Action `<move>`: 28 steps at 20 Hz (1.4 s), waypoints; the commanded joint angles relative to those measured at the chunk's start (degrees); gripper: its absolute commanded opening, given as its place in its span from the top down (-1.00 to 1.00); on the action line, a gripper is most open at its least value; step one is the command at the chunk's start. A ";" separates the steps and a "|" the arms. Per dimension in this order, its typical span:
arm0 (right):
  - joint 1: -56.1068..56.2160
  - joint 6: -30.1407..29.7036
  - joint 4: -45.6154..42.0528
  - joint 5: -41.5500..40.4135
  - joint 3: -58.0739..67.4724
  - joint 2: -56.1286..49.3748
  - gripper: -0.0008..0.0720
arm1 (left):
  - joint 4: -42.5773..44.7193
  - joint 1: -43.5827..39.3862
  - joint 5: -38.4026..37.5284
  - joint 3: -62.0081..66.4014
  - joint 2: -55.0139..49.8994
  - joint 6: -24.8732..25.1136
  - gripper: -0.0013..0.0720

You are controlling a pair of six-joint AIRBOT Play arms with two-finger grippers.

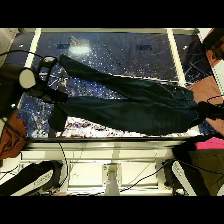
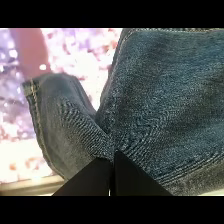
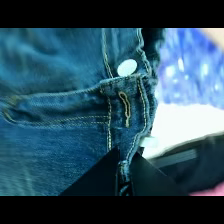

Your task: Fold the clothes and pants, and hang the long-sleeved shirts on hangers.

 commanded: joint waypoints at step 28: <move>-0.02 -2.05 -2.84 3.96 -7.78 -13.79 -0.41 | 17.97 0.02 9.55 -0.42 -16.41 3.76 0.89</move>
